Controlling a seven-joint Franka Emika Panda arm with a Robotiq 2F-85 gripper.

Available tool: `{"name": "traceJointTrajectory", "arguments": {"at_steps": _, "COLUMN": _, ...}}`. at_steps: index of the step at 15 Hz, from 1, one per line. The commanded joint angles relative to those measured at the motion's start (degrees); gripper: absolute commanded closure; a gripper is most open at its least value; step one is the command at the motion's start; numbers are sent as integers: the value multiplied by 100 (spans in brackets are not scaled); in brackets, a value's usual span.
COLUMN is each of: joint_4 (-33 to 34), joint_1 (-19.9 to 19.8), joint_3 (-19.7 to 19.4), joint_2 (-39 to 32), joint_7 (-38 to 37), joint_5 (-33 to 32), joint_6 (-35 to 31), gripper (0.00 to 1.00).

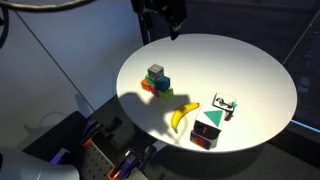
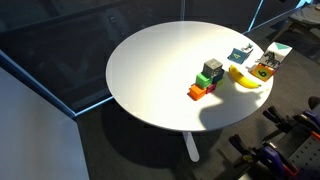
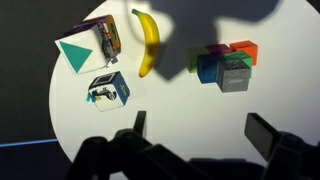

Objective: Pick up the top soft block with the number one on it and place it on the table

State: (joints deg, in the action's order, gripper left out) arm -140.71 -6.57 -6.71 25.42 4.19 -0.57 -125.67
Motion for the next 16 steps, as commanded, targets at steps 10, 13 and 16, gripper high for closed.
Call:
{"name": "traceJointTrajectory", "arguments": {"at_steps": 10, "joint_4": -55, "joint_1": -240, "joint_3": -203, "joint_2": -599, "joint_7": -21, "joint_5": -26, "joint_6": -24, "gripper": 0}}
{"name": "traceJointTrajectory", "arguments": {"at_steps": 13, "joint_4": -53, "joint_1": -240, "joint_3": -203, "joint_2": -610, "joint_7": -24, "joint_5": -26, "joint_6": -26, "gripper": 0}}
{"name": "traceJointTrajectory", "arguments": {"at_steps": 16, "joint_4": -53, "joint_1": -241, "joint_3": -203, "joint_2": -610, "joint_7": -26, "joint_5": -26, "joint_6": -26, "gripper": 0}}
